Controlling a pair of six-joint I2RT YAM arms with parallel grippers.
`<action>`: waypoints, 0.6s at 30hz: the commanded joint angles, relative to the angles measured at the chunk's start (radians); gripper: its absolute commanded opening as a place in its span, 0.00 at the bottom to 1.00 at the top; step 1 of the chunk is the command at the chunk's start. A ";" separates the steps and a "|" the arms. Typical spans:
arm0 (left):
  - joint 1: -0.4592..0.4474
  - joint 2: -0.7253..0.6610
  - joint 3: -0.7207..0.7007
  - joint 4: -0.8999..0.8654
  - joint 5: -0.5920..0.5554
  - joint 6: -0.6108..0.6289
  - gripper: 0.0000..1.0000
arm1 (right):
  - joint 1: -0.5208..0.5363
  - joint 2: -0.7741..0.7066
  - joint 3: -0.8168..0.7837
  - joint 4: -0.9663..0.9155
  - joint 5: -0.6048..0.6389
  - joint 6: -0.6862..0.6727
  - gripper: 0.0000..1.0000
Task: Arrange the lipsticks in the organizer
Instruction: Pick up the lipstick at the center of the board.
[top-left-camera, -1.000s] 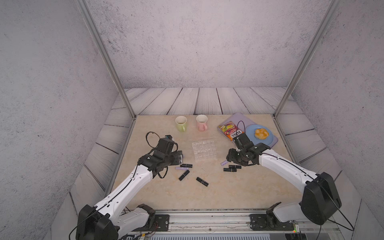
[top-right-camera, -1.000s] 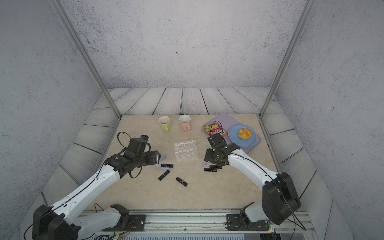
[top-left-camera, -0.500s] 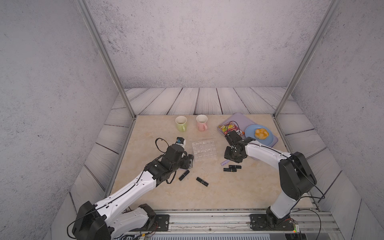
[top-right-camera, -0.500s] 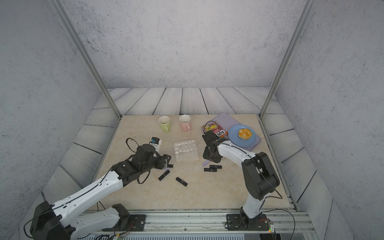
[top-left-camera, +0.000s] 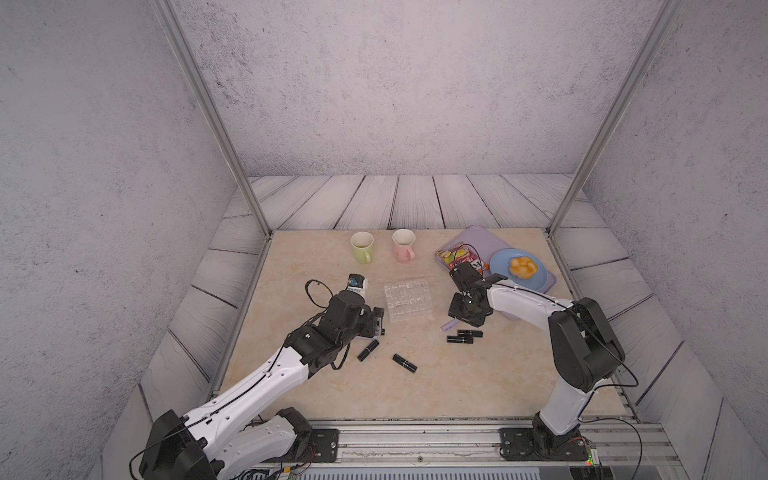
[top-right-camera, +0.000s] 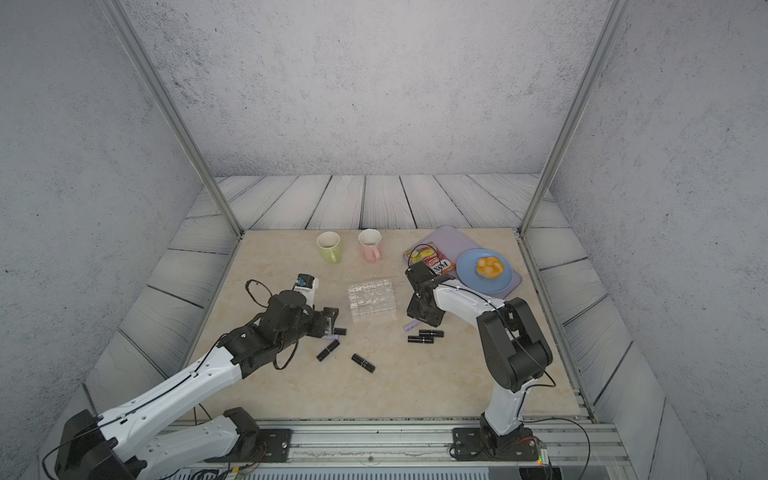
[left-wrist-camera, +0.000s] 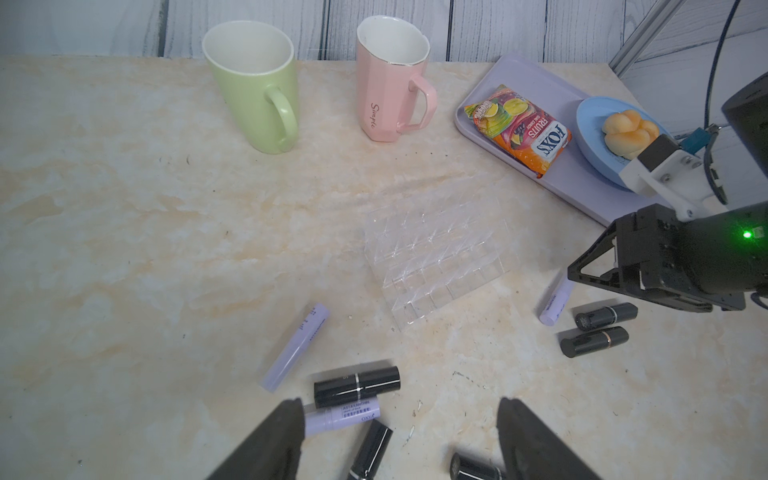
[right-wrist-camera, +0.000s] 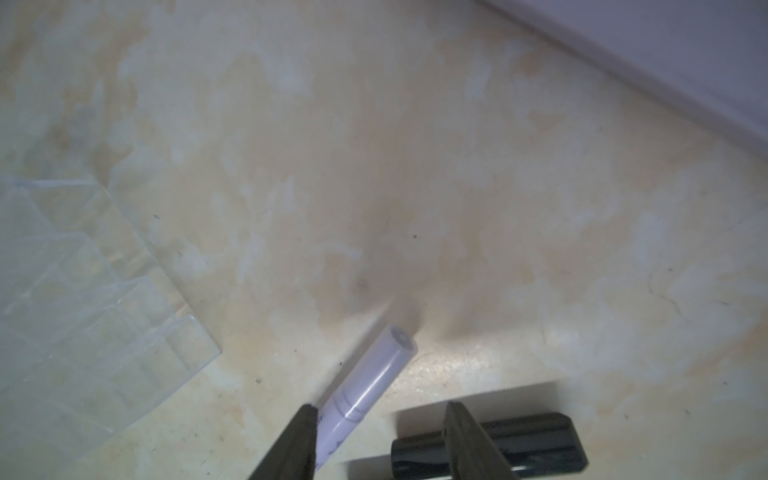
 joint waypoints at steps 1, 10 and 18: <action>-0.002 0.002 0.002 0.000 -0.013 0.010 0.78 | -0.008 0.038 0.026 0.002 0.017 0.011 0.50; -0.002 0.001 0.003 -0.009 -0.033 0.008 0.77 | -0.008 0.081 0.033 0.025 0.000 0.041 0.46; -0.002 0.003 0.005 -0.009 -0.035 0.008 0.77 | -0.011 0.106 0.038 0.036 -0.019 0.050 0.44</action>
